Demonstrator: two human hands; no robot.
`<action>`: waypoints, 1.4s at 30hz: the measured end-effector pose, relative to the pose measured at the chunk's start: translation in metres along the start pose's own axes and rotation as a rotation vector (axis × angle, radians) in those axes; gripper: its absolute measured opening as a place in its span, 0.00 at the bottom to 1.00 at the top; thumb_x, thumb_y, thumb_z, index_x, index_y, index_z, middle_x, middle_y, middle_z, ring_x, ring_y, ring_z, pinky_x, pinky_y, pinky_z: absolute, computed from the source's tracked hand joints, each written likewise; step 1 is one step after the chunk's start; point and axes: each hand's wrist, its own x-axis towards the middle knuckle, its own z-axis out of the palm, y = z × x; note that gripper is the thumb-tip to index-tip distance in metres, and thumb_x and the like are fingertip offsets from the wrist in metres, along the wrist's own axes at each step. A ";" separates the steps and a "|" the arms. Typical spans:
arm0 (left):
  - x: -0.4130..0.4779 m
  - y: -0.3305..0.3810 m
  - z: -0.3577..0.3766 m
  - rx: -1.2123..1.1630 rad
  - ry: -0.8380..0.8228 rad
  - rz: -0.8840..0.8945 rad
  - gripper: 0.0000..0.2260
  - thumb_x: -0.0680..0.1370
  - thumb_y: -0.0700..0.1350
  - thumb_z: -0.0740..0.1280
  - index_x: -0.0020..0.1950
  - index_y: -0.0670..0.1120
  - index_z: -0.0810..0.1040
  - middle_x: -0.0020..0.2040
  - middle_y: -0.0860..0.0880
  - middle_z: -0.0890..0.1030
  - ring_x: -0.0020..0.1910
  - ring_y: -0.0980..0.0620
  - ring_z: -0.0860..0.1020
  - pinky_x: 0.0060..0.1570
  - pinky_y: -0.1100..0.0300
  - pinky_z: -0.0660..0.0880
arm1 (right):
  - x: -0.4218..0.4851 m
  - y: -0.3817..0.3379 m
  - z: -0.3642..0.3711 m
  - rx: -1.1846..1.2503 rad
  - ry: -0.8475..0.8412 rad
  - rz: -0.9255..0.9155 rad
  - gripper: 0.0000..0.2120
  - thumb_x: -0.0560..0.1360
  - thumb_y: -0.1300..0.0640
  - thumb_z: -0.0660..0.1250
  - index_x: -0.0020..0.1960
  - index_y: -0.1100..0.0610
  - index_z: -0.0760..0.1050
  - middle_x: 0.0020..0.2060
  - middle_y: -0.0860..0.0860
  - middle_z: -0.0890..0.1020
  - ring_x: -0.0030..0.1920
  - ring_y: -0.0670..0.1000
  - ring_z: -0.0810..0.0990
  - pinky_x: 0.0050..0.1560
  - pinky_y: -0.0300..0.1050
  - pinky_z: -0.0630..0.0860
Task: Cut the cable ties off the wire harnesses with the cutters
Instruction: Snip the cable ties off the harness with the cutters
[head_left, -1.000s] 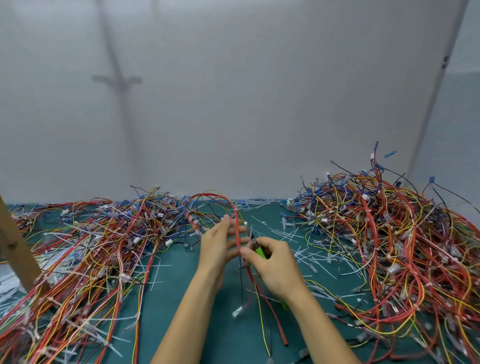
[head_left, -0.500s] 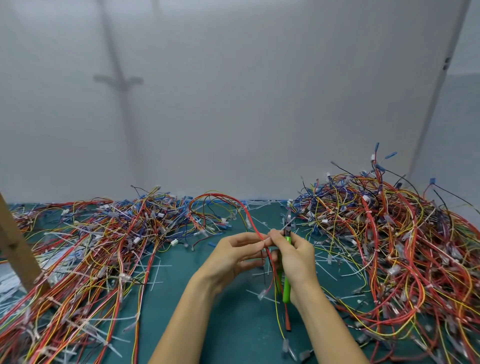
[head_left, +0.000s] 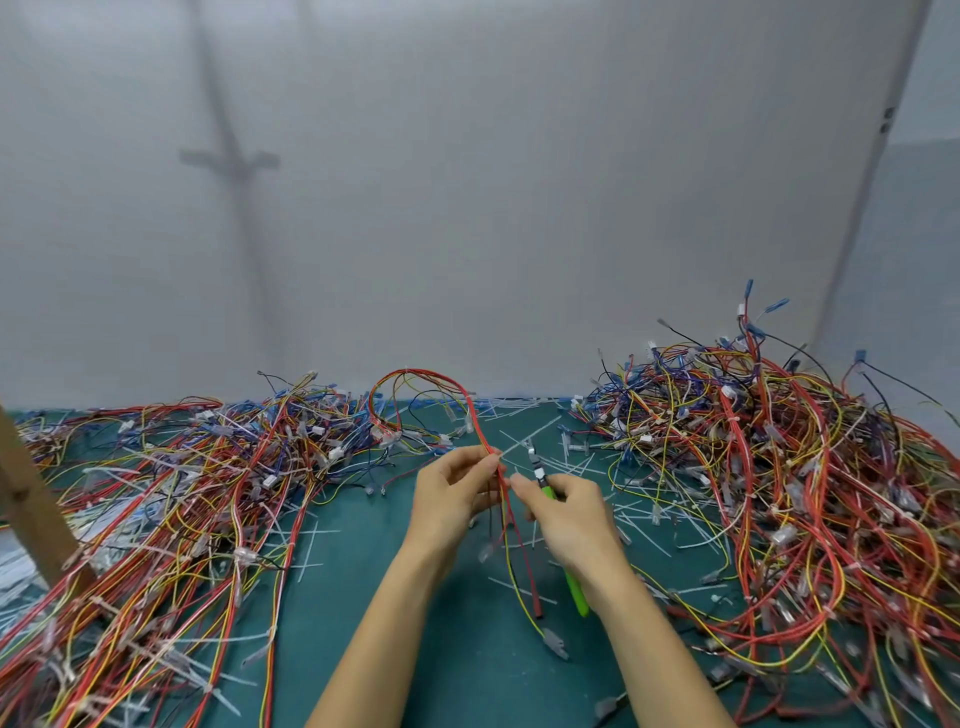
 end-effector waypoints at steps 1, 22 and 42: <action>0.001 0.000 -0.002 -0.001 0.025 0.014 0.03 0.78 0.38 0.68 0.48 0.41 0.82 0.37 0.48 0.83 0.36 0.54 0.82 0.40 0.62 0.80 | -0.001 0.000 -0.001 -0.147 0.001 -0.029 0.22 0.74 0.40 0.68 0.32 0.57 0.74 0.24 0.47 0.74 0.30 0.48 0.71 0.30 0.44 0.64; -0.002 0.003 -0.002 0.018 -0.028 0.063 0.06 0.77 0.35 0.68 0.51 0.41 0.83 0.40 0.49 0.86 0.40 0.55 0.84 0.40 0.63 0.80 | -0.005 0.004 0.008 -0.377 -0.007 -0.241 0.25 0.80 0.37 0.56 0.33 0.53 0.70 0.28 0.48 0.75 0.32 0.44 0.71 0.30 0.40 0.63; 0.001 0.000 -0.004 0.050 -0.015 0.045 0.07 0.76 0.36 0.69 0.53 0.41 0.84 0.44 0.46 0.86 0.43 0.52 0.84 0.42 0.62 0.80 | -0.008 -0.001 0.008 -0.340 -0.008 -0.211 0.29 0.79 0.37 0.56 0.38 0.59 0.80 0.31 0.52 0.81 0.37 0.54 0.77 0.39 0.50 0.69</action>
